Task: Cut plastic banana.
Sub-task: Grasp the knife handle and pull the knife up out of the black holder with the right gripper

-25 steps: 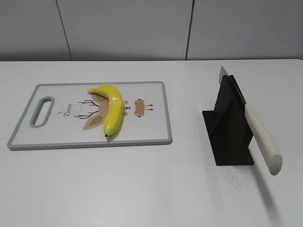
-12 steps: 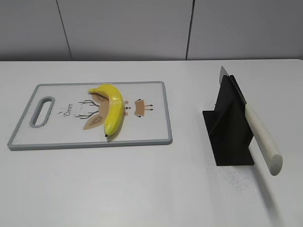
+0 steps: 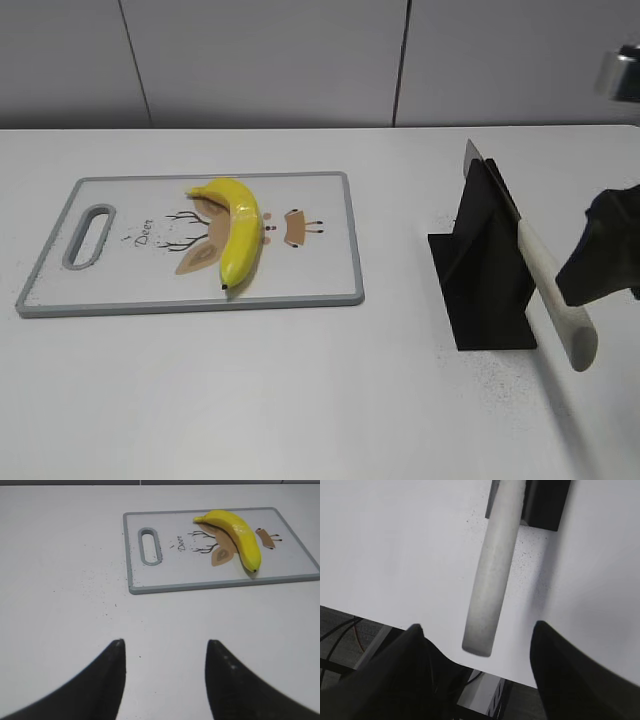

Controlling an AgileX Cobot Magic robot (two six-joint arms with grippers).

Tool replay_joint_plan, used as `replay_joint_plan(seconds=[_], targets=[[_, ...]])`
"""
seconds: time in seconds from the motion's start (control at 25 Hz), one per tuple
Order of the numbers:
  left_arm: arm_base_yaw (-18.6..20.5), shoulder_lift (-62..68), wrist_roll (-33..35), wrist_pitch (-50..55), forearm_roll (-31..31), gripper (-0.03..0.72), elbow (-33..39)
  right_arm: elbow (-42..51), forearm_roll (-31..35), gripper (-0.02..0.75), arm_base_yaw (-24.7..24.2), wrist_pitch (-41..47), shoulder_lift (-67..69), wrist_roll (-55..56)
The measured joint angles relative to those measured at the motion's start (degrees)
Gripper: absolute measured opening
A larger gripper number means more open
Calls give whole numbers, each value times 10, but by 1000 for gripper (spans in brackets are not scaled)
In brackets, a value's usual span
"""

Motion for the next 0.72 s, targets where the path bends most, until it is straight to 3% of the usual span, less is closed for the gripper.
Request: replay_joint_plan(seconds=[0.36,0.48,0.6,0.72], targets=[[0,0,0,0,0,502,0,0,0,494,0,-52,127,11],[0,0,0,0,0,502,0,0,0,459,0,-56,158,20],[0,0,0,0,0,502,0,0,0,353,0,-58,181,42],[0,0,0,0,0,502,0,-2,8,173,2,-58,186,60]])
